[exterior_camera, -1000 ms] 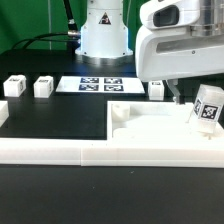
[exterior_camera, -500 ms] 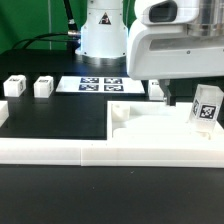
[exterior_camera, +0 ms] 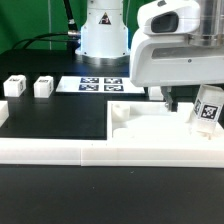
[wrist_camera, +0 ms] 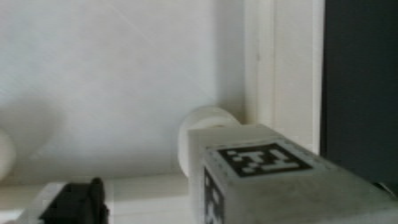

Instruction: Assemble square table

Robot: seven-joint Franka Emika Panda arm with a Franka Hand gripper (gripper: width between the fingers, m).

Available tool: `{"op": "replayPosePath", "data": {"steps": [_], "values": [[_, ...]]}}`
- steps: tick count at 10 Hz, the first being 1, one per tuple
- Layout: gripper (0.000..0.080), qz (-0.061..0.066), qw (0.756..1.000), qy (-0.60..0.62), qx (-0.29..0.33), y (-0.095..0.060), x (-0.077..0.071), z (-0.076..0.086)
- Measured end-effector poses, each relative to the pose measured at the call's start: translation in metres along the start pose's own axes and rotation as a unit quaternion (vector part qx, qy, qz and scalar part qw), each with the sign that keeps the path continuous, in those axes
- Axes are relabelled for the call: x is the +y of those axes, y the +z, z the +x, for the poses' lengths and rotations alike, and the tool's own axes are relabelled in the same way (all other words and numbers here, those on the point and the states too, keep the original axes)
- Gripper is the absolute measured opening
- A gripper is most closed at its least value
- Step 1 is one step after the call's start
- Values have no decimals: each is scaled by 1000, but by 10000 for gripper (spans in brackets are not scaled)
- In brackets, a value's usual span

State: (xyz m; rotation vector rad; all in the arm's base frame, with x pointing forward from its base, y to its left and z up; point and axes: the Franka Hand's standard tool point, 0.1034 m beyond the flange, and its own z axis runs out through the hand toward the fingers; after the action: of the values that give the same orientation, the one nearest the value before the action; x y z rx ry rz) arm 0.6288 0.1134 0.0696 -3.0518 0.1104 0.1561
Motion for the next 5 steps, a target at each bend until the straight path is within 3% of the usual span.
{"op": "replayPosePath", "data": {"steps": [2,3,4,5], "values": [[390,0,999,38,0,0,0,0],[390,1,997,78,0,0,-1,0],[285,1,993,117,0,0,-1,0],[285,1,988,154,0,0,-1,0]]}}
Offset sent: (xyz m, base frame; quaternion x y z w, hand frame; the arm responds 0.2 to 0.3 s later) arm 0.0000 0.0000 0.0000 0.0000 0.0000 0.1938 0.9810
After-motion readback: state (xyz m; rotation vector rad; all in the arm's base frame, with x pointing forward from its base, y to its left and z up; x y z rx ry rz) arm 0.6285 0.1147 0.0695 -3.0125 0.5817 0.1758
